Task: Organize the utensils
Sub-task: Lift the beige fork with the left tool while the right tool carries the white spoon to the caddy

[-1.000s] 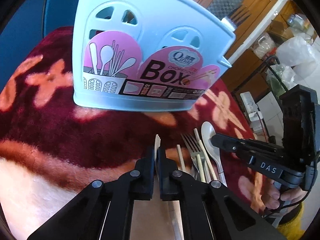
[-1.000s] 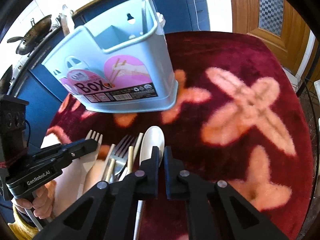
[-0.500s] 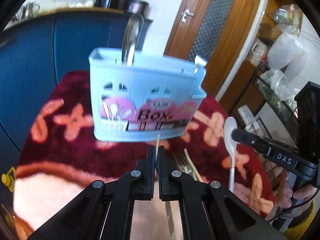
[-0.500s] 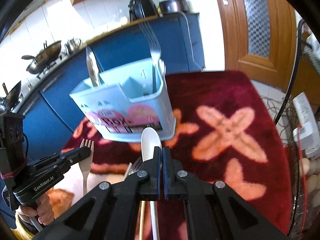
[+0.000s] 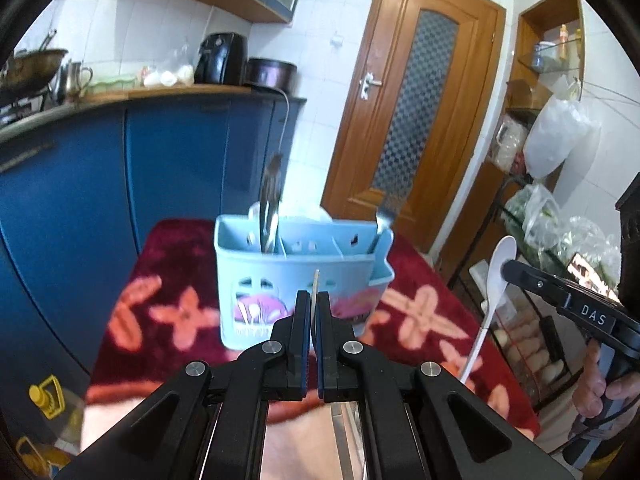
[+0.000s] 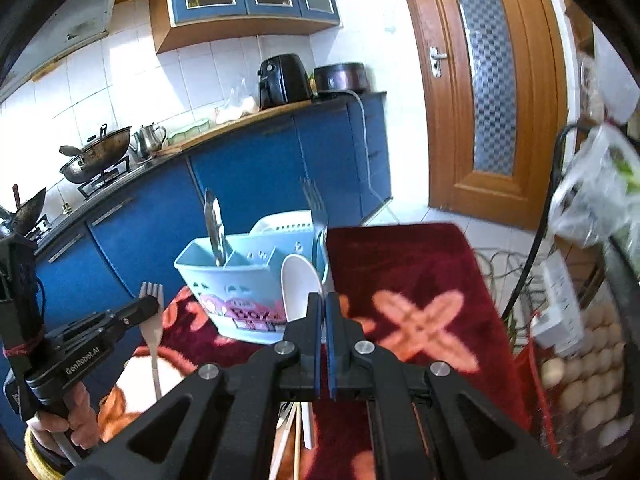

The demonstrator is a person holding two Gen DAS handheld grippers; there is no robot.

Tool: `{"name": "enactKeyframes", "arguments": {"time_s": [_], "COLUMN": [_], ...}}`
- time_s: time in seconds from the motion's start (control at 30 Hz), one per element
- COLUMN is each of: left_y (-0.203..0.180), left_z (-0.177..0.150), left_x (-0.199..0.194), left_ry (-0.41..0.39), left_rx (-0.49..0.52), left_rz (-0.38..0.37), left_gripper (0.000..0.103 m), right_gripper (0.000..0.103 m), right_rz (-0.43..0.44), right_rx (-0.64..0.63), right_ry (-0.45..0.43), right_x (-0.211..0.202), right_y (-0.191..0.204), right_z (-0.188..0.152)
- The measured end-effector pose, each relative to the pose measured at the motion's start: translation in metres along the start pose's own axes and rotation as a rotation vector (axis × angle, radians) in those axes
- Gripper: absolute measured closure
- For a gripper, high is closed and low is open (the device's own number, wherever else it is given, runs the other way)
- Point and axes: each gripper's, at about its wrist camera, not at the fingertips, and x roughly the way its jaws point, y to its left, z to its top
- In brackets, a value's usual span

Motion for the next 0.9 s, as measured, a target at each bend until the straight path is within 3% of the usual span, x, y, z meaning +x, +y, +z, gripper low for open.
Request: {"name": "enactKeyframes", "arguments": {"time_s": [0.43, 0.9], "left_y": [0.003, 0.018], "left_z": [0.072, 0.139], "left_x": [-0.013, 0.007], "left_ry": [-0.142, -0.317], "left_rx": [0.018, 0.058], "left_rz": [0.059, 0.225], "left_gripper": [0.101, 0.101], "right_gripper": [0.100, 0.100], "right_rz": [-0.027, -0.024], "right_rx": [-0.012, -0.002], "right_ry": [-0.139, -0.194], "right_x": [0.002, 0.040], "right_y": [0.016, 0.022], "right_z": [0.048, 0.078]}}
